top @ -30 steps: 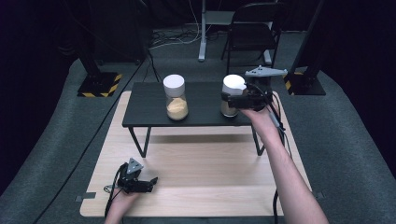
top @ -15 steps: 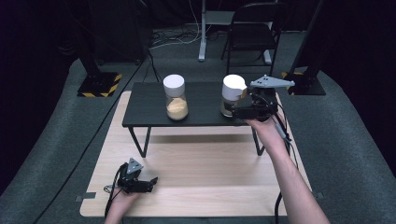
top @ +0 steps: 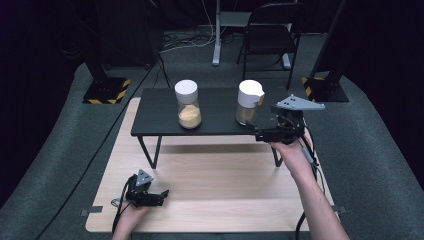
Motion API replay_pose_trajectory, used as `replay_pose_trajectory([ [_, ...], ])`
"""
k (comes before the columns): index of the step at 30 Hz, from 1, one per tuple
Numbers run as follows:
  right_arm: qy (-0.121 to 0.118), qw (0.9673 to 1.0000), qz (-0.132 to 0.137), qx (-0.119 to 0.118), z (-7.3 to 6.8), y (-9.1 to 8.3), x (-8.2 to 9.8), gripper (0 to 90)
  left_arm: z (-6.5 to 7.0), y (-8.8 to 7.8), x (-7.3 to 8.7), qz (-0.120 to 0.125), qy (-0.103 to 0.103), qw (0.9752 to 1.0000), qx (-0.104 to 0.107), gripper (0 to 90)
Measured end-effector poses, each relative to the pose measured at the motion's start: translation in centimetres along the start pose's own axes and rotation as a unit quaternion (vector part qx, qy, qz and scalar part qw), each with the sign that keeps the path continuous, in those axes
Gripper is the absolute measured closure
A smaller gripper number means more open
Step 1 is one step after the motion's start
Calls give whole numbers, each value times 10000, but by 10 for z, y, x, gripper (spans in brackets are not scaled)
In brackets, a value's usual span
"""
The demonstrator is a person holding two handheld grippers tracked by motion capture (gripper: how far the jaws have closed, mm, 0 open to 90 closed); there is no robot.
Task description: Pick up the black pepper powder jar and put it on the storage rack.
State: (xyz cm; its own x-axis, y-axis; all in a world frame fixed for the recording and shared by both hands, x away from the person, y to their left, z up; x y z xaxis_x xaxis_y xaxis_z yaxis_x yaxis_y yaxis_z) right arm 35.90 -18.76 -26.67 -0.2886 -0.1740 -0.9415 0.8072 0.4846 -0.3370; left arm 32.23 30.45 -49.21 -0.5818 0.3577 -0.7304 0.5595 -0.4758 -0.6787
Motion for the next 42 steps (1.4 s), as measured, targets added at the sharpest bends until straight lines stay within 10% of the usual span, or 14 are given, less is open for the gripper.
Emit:
replay_pose_trajectory([
  [42,130,9996,-187,195,5,-29,95,10,0,0,0,2,-6,10000,-5,54],
])
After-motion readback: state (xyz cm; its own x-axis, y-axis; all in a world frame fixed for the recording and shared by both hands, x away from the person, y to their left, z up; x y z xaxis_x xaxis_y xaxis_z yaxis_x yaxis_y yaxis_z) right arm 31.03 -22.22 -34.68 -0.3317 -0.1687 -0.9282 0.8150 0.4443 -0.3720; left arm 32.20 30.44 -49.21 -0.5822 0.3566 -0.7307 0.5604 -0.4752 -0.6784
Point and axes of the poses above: each handheld gripper's, and its own axes: y roughly forward along the jaws, x roughly out of its underside, z roughly to its right, the point moved 8 cm from there along y, roughly forward along the jaws, and after that the axes turned 6 degrees about x, right-handed, at the moved point
